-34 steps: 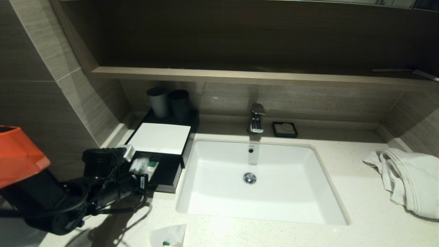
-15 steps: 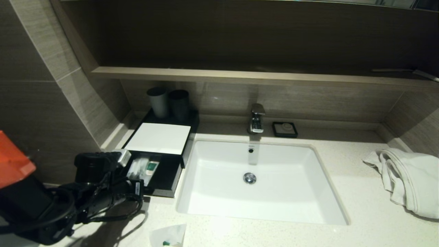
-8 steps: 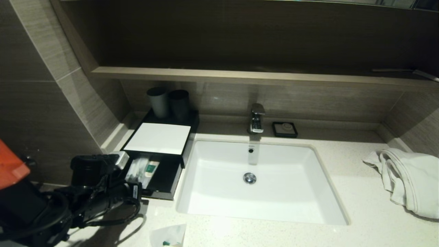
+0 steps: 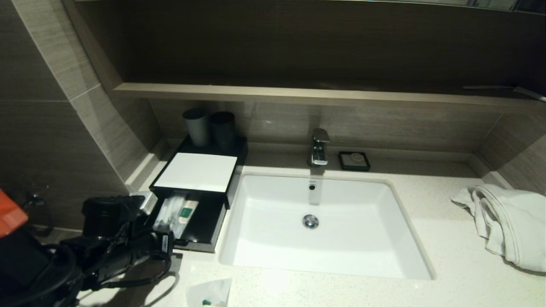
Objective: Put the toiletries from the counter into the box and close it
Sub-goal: Open the drawer
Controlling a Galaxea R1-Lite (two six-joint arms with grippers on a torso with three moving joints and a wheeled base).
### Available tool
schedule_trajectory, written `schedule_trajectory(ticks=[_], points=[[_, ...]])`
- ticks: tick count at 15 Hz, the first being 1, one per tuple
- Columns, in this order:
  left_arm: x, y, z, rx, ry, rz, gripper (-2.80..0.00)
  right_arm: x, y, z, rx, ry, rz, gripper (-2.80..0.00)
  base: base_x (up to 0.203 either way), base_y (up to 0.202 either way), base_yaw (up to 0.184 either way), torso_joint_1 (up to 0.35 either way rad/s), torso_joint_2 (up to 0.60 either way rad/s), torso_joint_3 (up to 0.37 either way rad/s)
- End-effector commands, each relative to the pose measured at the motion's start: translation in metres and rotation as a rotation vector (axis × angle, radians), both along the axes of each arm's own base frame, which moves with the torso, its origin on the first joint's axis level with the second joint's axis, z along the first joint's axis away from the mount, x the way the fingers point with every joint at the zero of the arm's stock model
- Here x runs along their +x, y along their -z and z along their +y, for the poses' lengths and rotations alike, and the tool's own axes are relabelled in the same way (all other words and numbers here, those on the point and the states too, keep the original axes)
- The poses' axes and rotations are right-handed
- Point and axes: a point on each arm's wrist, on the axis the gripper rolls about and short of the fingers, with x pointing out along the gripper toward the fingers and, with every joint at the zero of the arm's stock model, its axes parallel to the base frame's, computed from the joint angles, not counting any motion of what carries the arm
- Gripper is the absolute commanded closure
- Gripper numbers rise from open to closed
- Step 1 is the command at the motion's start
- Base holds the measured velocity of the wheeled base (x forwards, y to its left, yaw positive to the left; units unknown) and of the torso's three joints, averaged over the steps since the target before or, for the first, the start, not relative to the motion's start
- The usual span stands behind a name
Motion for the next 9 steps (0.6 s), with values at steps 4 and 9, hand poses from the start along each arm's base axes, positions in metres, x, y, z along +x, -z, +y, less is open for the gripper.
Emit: schedule_trajectory(ticks=[4, 9], points=[[-0.009, -0.002, 0.002, -0.002, 0.0, -0.003, 0.0, 0.0, 0.0, 0.0, 0.0, 0.0, 0.0, 0.0, 0.0, 0.0, 0.0, 0.0, 0.0, 0.0], [-0.017, -0.001, 0.003, 0.001, 0.001, 0.01, 0.0, 0.0, 0.0, 0.0, 0.0, 0.0, 0.0, 0.0, 0.0, 0.0, 0.0, 0.0, 0.0, 0.0]])
